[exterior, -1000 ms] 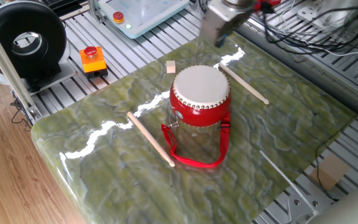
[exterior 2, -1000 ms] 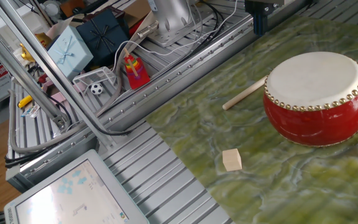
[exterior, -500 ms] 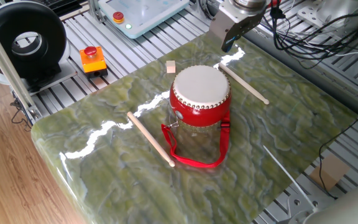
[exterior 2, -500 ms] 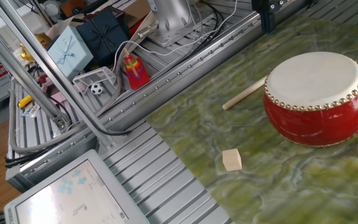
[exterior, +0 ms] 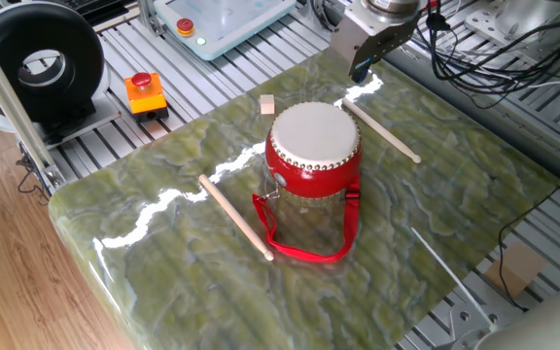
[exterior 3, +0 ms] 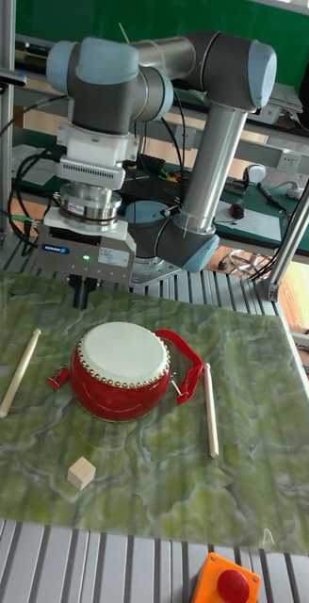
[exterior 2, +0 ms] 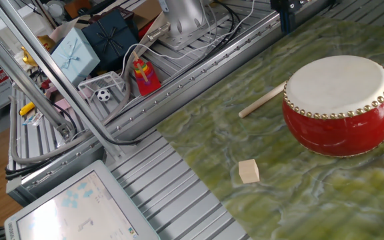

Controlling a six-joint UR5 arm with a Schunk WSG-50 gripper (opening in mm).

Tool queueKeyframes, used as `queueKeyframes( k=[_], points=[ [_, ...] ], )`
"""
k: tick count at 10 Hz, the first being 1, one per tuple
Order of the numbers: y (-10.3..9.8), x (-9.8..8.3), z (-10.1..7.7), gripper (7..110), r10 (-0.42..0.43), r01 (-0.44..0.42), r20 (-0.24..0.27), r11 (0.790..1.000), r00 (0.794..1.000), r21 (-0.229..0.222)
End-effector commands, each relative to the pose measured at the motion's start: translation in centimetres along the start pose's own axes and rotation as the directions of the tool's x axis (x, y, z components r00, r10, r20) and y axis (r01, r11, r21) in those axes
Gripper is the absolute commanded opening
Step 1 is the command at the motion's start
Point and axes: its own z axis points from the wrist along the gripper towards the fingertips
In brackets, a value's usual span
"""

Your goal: Play the drum

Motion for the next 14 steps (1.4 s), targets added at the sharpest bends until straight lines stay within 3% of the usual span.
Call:
queueKeyframes(
  k=[1,3,5,6,7,8,9,10,12,14],
  points=[
    [-4.3,0.0,-1.3,7,-0.082,0.079,-0.033,0.993,0.996,-0.088],
    [-10.2,2.0,-1.1,7,-0.131,0.13,-0.017,0.991,0.991,-0.034],
    [-13.9,3.9,-0.4,7,-0.173,0.173,-0.006,0.985,0.985,0.009],
    [-13.6,3.7,-0.3,7,-0.156,0.156,-0.007,0.988,0.988,0.011],
    [-11.7,2.6,0.0,7,-0.051,0.051,-0.013,0.999,0.999,-0.002],
    [-10.1,0.8,1.2,7,0.045,-0.045,-0.005,0.999,0.999,0.016],
    [-9.1,-0.4,2.5,7,0.064,-0.064,0.015,0.997,0.998,0.035],
    [-7.6,-0.8,3.2,7,0.074,-0.075,0.035,0.997,0.997,0.022],
    [-3.8,0.3,4.9,7,0.118,-0.116,0.024,0.991,0.993,-0.07],
    [-4.4,0.5,5.5,7,0.104,-0.103,0.039,0.994,0.994,-0.032]
  ],
)
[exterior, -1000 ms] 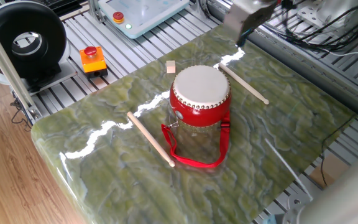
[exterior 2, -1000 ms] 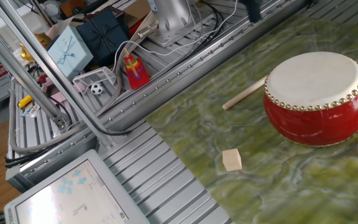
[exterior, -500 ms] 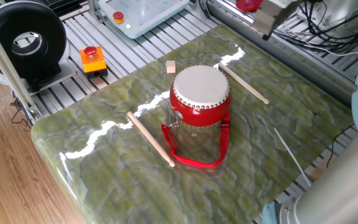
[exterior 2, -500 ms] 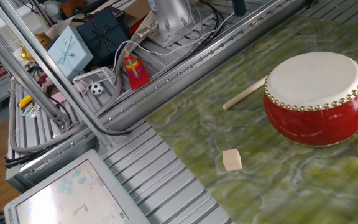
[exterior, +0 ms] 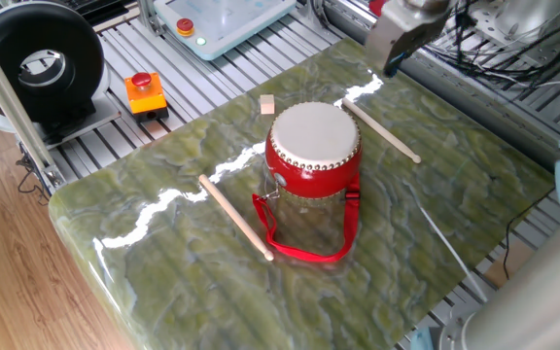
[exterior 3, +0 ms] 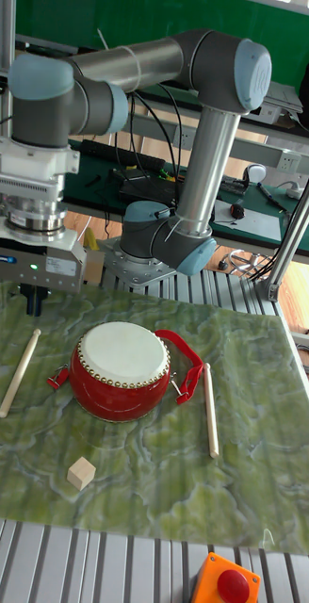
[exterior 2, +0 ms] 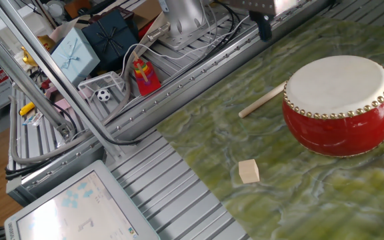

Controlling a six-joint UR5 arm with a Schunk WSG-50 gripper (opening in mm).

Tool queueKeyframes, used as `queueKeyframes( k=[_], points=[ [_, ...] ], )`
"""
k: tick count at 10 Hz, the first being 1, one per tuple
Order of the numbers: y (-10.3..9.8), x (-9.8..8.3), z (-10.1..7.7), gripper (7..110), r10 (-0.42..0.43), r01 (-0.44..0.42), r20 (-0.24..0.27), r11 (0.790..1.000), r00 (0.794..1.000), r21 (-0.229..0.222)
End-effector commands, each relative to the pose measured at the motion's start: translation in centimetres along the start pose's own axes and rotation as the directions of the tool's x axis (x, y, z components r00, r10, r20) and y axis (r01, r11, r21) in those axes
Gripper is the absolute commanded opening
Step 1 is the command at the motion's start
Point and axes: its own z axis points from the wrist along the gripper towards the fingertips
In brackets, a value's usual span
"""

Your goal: Play the drum

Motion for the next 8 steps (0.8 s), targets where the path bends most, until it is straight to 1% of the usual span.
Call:
queueKeyframes(
  k=[1,2,3,4,5,6,7,8],
  points=[
    [1.3,0.2,1.2,7,0.013,-0.013,0.014,1.0,1.0,-0.004],
    [-0.3,1.1,1.1,7,-0.036,0.038,-0.023,0.998,0.999,0.058],
    [-1.3,1.5,1.0,7,-0.075,0.079,-0.046,0.992,0.996,0.097],
    [-1.2,1.6,1.0,7,-0.096,0.1,-0.048,0.991,0.994,0.088],
    [0.3,1.1,1.2,7,-0.086,0.086,-0.024,0.996,0.996,0.031],
    [1.9,0.4,1.2,7,-0.051,0.052,0.008,0.998,0.999,-0.027],
    [1.8,0.1,1.2,7,-0.043,0.043,0.018,0.999,0.999,-0.024],
    [1.4,0.2,1.2,7,-0.042,0.042,0.017,0.999,0.999,-0.008]
  ],
)
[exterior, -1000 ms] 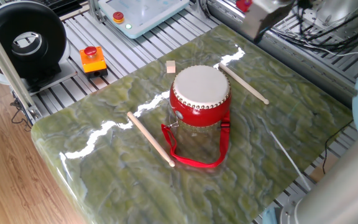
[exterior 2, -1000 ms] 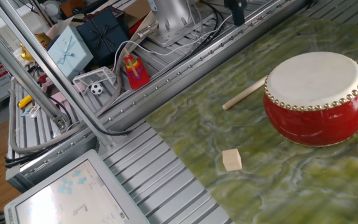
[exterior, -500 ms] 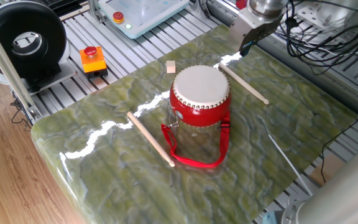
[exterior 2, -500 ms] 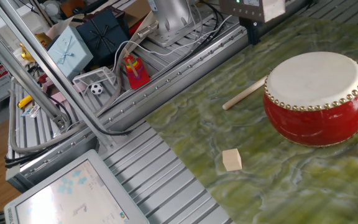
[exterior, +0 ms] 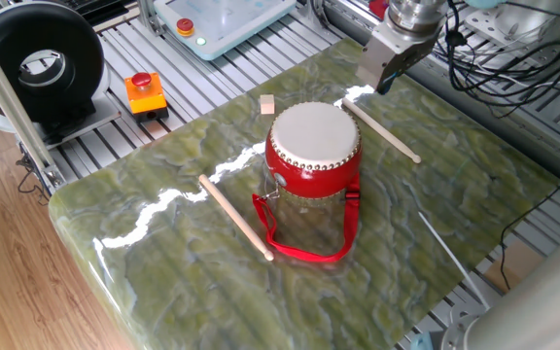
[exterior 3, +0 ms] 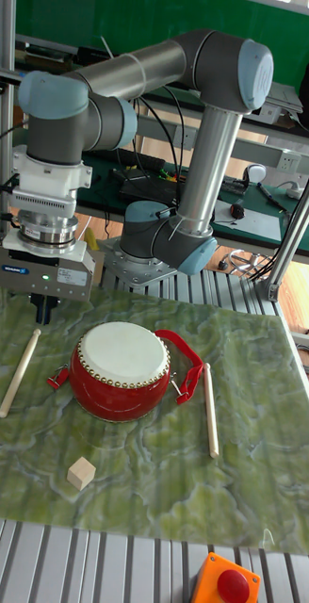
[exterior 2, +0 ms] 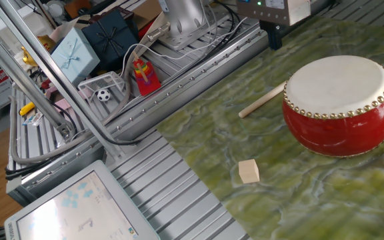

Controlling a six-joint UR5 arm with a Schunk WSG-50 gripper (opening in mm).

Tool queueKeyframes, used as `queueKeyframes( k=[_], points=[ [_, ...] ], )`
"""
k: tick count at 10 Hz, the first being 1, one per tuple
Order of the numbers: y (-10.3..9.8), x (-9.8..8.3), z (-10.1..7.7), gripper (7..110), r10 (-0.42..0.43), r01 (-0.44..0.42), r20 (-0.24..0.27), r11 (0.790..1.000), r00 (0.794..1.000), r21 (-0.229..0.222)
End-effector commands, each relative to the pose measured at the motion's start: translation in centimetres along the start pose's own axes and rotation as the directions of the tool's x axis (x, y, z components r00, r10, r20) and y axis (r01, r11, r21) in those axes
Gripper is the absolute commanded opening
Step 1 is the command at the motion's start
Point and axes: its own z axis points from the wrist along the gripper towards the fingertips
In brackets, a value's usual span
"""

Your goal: Play the drum

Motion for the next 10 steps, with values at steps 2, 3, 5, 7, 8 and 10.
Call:
queueKeyframes(
  k=[2,3,5,7,8,10],
  points=[
    [-0.1,-0.6,-0.1,7,-0.015,0.015,0.027,1.0,1.0,0.003],
    [0.1,-0.9,-0.1,7,-0.04,0.04,0.036,0.999,0.999,-0.004],
    [-0.7,-1.0,1.9,7,-0.033,0.033,0.031,0.999,0.999,0.02],
    [-1.9,-0.2,3.9,7,-0.035,0.034,0.013,0.998,0.999,0.047],
    [-1.8,0.8,4.2,7,-0.043,0.043,-0.013,0.999,0.999,0.023],
    [-1.8,2.0,4.8,7,-0.041,0.041,-0.041,0.999,0.998,0.007]
  ],
)
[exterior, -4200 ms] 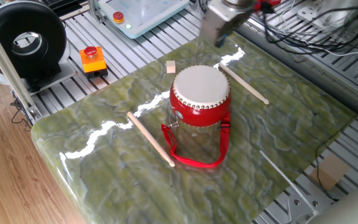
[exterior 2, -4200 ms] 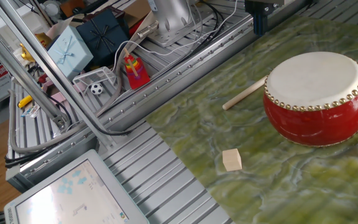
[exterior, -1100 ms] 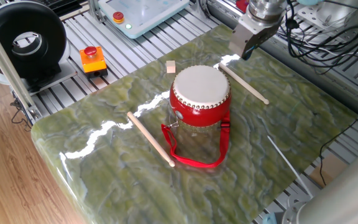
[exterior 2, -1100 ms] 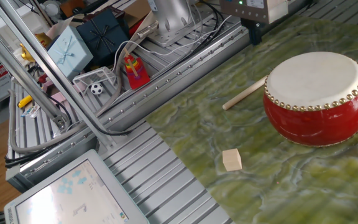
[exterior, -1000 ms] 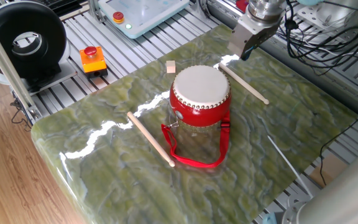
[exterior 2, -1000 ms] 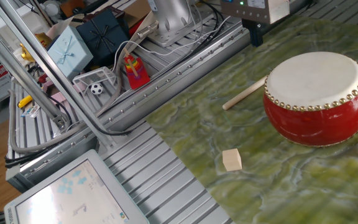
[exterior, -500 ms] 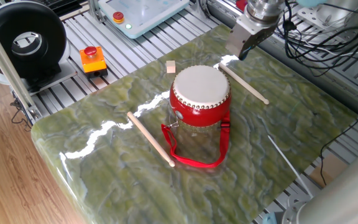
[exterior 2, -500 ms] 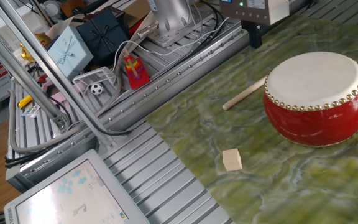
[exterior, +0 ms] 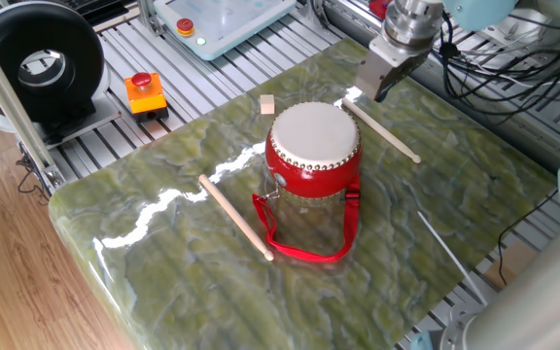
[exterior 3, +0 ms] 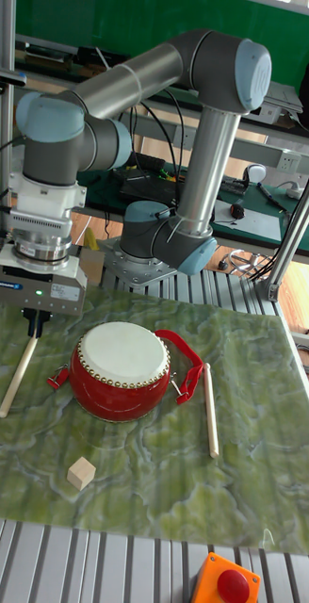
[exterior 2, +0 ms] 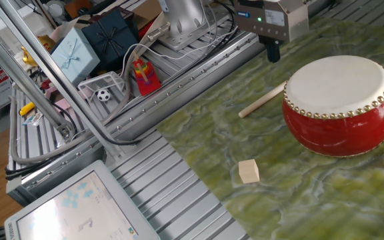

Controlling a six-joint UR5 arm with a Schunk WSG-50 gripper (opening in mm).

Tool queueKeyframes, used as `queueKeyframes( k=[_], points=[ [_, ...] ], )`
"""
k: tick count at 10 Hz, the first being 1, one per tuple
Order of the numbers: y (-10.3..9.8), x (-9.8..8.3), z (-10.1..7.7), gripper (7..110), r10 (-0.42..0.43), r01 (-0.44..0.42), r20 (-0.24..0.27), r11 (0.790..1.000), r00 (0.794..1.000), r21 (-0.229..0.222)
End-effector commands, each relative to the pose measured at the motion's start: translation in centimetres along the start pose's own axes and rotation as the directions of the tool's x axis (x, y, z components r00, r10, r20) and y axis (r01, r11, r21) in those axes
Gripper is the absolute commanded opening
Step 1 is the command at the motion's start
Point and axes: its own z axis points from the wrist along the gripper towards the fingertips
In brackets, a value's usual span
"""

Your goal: Play the drum

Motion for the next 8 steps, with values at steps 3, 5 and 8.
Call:
queueKeyframes(
  k=[3,5,8],
  points=[
    [-0.4,1.3,0.2,7,0.003,-0.003,-0.026,1.0,1.0,-0.03],
    [-1.2,-0.2,0.2,7,0.01,-0.01,0.033,1.0,0.999,0.004],
    [-0.3,-0.1,0.2,7,0.069,-0.068,0.028,0.997,0.997,-0.036]
  ],
)
